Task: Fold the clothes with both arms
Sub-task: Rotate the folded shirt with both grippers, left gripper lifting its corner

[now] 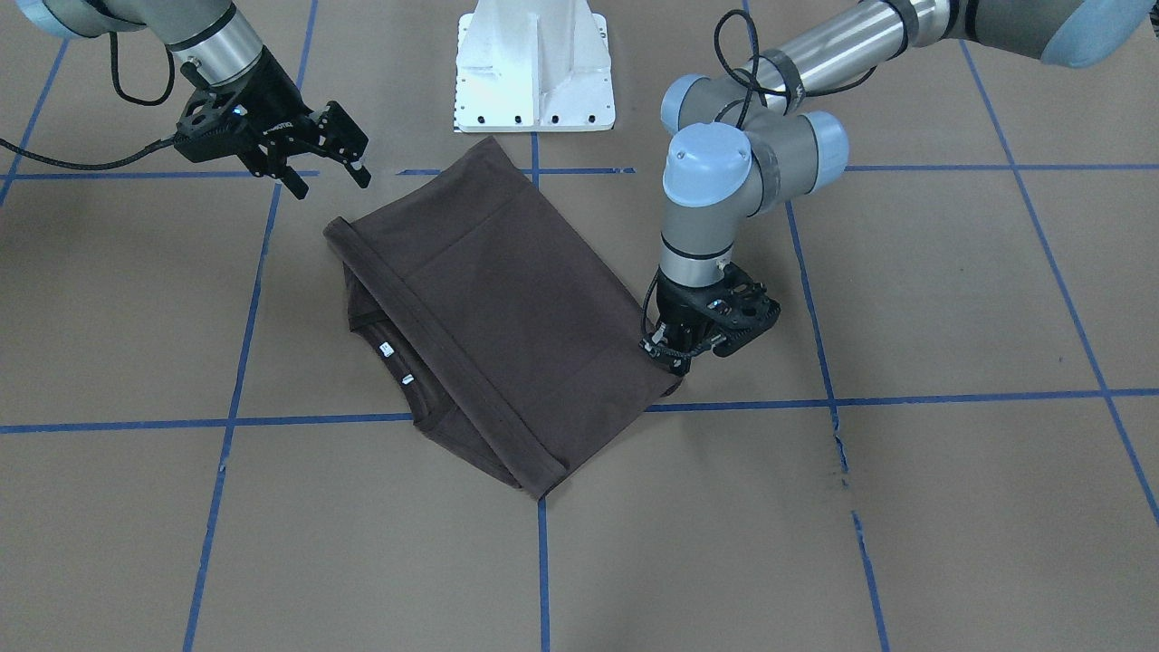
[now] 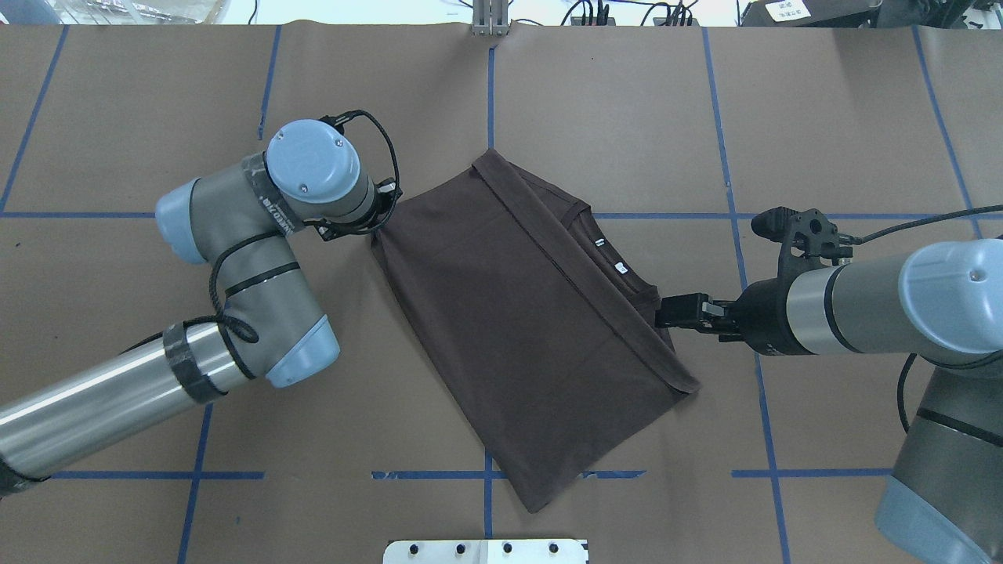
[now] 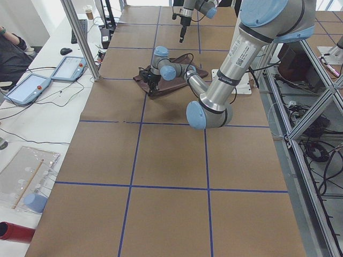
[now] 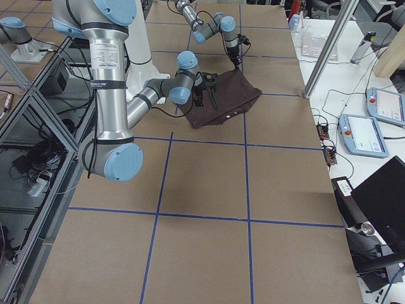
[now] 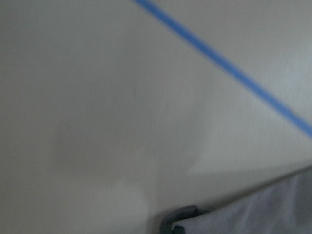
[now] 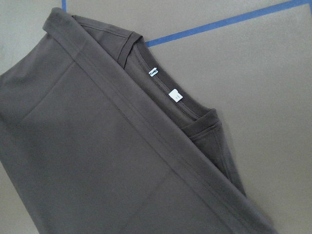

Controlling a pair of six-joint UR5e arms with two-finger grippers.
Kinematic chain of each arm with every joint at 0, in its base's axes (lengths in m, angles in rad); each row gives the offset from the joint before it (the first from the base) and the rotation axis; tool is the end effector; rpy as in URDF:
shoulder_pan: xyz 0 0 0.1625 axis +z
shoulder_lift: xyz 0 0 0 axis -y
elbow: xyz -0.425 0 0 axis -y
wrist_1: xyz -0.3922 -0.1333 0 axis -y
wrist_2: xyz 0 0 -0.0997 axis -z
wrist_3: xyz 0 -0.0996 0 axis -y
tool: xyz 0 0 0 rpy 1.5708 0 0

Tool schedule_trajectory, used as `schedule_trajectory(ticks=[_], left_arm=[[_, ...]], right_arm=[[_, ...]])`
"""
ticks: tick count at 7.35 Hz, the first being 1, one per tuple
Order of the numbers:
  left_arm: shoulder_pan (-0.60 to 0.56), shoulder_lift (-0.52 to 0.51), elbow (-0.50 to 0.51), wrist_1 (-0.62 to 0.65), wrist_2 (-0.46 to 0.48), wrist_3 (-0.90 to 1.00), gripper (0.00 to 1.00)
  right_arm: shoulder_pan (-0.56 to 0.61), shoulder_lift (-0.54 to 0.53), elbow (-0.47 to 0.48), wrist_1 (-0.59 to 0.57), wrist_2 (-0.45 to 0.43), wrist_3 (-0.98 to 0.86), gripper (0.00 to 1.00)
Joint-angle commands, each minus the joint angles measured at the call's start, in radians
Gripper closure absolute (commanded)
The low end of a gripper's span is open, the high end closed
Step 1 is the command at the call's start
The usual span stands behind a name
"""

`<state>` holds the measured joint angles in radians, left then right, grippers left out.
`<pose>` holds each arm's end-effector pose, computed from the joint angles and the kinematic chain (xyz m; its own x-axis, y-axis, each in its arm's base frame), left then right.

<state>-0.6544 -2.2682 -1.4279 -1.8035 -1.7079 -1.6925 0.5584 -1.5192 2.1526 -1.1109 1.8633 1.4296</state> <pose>0.5195 -0.5494 0.2808 0.4920 -0.5290 -0.6914 0.5903 0.7865 -0.1818 -0.3420 -0.3370 0.3101 0.4267 0.1077 0.8980 -0.2324 0.9726 -0.0062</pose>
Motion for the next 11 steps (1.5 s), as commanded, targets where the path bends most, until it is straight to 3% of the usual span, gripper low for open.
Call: schedule_trajectory(ticks=[1,3,5,6,7,8,10,11], left_arm=[[-0.063,-0.137,0.29,-0.22,0.005,0.074,1.0],[-0.073,-0.183,0.384,-0.36,0.079,0.183,1.0],[-0.07,-0.315,0.573,-0.471,0.08,0.183,1.0],[-0.07,-0.315,0.584,-0.503,0.08,0.185,1.0],[-0.07,-0.314,0.586,-0.528,0.083,0.185,0.63],[-0.068,-0.311,0.598,-0.542,0.129,0.244,0.01],[-0.086,-0.314,0.568,-0.542,0.12,0.298,0.0],[-0.112,-0.307,0.511,-0.499,0.059,0.31,0.0]], right_arm=[[0.001,0.001,-0.007,0.0,-0.009,0.0,0.0],[0.001,0.004,-0.016,0.0,-0.01,-0.001,0.0],[0.001,0.005,-0.017,0.0,-0.009,-0.001,0.0],[0.001,0.005,-0.019,0.0,-0.009,-0.001,0.0],[0.001,0.005,-0.019,0.0,-0.009,-0.001,0.0],[0.001,0.005,-0.02,-0.001,-0.009,-0.001,0.0],[0.003,0.008,-0.04,-0.015,-0.013,-0.009,0.0],[0.005,0.01,-0.063,-0.015,-0.012,-0.02,0.0]])
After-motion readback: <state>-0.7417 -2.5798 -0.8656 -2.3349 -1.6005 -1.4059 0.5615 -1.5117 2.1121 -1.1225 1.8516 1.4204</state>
